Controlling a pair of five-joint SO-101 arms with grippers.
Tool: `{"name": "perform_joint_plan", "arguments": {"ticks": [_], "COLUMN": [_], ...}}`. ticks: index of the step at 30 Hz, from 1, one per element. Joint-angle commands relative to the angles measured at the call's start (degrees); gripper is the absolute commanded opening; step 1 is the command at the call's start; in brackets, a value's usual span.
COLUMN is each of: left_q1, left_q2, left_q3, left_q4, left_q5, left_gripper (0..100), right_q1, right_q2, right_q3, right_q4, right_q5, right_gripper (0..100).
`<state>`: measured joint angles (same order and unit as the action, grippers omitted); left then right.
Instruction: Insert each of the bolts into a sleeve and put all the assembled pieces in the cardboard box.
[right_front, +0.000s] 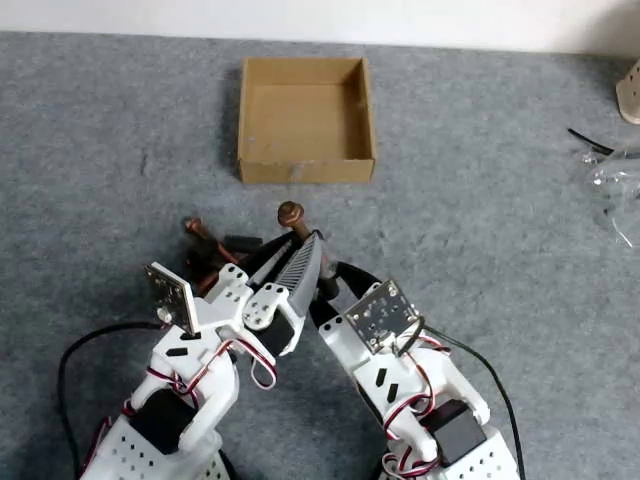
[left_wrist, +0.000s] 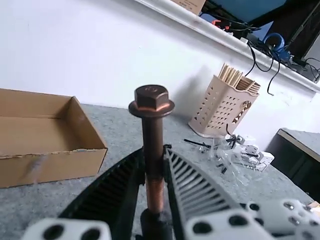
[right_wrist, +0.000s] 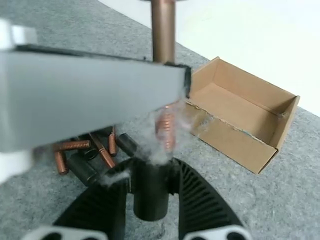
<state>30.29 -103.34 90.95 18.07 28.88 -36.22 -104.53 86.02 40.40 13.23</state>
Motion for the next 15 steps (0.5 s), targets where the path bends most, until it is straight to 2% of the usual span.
{"name": "perform_joint_plan", "arguments": {"ticks": [1, 5, 12, 15], "left_q1": [1.19, 1.36, 6.99, 7.25], "left_q2": [-0.31, -0.31, -0.31, -0.31], "left_q3": [-0.57, -0.31, -0.31, -0.22], "left_q4": [0.09, 0.09, 3.96, 3.87], "left_q5": [0.44, 0.44, 0.44, 0.44], "left_gripper": [1, 1, 1, 1], "right_q1": [2.24, 3.65, 3.56, 1.98], "right_q2": [-0.84, -0.84, -0.84, -0.84], "right_q3": [-1.36, -1.54, -1.1, -1.01], "right_q4": [-2.51, -2.51, -2.59, -2.59], "right_q5": [0.53, 0.53, 0.53, 0.53], "right_gripper": [0.5, 0.5, 0.5, 0.5]}}
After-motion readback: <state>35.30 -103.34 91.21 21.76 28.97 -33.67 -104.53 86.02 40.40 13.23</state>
